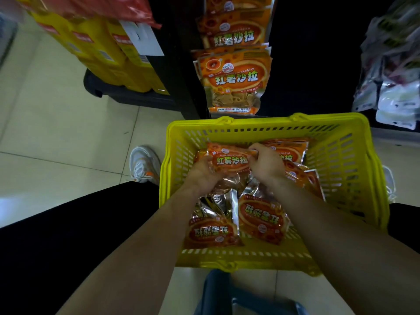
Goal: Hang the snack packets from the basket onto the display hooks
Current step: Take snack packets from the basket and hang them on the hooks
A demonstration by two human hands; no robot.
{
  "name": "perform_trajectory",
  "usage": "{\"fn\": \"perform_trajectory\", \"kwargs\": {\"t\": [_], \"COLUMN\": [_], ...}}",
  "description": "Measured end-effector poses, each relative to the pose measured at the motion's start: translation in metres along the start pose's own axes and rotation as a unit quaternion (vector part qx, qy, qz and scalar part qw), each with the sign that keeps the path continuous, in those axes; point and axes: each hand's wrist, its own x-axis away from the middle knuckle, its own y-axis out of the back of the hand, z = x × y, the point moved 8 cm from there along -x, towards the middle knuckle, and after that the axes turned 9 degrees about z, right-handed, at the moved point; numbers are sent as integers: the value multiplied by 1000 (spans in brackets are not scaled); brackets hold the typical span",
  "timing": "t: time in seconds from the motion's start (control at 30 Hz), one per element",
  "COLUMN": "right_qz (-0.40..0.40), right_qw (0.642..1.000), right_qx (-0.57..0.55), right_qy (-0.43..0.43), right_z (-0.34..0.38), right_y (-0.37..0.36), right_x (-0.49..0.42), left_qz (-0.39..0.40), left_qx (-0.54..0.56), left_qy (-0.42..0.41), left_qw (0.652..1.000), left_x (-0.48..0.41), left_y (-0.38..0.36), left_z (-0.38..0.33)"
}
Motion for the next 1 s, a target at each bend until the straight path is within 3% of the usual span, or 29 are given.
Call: {"fn": "perform_trajectory", "kwargs": {"t": [0.17,0.3,0.53,0.7,0.83,1.0], "right_qz": [30,90,56,47,59,-50], "right_qw": [999,994,987,991,988,987], "right_qx": [-1,-55,-138,-116,-135,-117], "right_qy": [44,40,53,44,49,96], "right_z": [10,14,5,1,8,49], "right_y": [35,66,91,83,83,114], "right_x": [11,28,58,65,63,49], "left_qz": [-68,-52,-45,-49,-111,-185], "left_qx": [41,93,-17,-34,5,8], "left_qy": [-44,-105,-120,-119,-145,-205], "left_qw": [996,989,992,991,983,961], "left_x": [13,27,54,61,64,63], "left_y": [29,36,26,24,41,73], "left_z": [-19,-57,-88,-94,-105,-138]}}
